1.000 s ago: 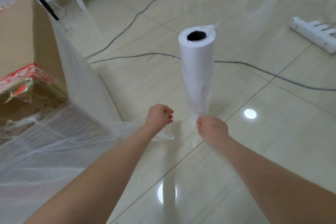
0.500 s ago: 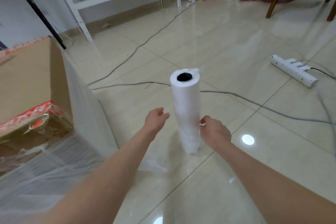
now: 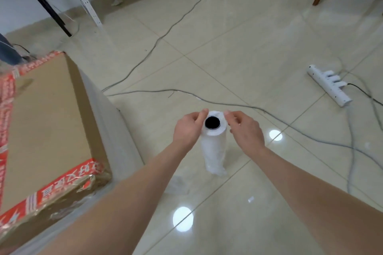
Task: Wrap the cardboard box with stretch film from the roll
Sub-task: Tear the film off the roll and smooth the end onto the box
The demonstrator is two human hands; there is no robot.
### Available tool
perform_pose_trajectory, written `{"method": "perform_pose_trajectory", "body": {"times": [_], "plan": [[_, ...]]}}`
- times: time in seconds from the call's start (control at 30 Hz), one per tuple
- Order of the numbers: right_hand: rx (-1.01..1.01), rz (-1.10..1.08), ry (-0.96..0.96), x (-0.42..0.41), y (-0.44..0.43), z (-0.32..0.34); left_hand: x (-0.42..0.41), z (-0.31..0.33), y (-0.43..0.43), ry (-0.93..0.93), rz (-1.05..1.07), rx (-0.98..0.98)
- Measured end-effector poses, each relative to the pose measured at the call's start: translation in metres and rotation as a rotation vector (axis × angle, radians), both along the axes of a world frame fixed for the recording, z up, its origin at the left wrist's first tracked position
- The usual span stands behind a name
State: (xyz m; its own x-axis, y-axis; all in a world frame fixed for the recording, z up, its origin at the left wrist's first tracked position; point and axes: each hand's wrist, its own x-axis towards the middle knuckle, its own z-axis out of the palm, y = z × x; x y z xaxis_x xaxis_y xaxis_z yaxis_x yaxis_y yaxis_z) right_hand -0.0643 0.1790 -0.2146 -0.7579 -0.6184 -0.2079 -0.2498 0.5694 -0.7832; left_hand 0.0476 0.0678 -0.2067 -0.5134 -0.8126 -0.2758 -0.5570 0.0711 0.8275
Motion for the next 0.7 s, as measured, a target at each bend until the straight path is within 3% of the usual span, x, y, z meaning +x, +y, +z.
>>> {"method": "perform_pose_trajectory", "body": {"times": [0.17, 0.3, 0.4, 0.7], "plan": [[0.229, 0.124, -0.103, 0.008, -0.011, 0.026, -0.002, 0.023, 0.007, -0.181, -0.066, 0.044], [0.179, 0.004, -0.372, 0.009, -0.023, 0.036, -0.010, 0.034, 0.001, -0.195, 0.003, 0.249], [0.181, -0.018, -0.471, 0.007, -0.030, 0.042, -0.013, 0.042, -0.004, -0.238, -0.005, 0.322], [0.269, -0.003, -0.505, -0.017, -0.062, 0.050, -0.043, 0.050, -0.026, -0.299, 0.075, 0.422]]}}
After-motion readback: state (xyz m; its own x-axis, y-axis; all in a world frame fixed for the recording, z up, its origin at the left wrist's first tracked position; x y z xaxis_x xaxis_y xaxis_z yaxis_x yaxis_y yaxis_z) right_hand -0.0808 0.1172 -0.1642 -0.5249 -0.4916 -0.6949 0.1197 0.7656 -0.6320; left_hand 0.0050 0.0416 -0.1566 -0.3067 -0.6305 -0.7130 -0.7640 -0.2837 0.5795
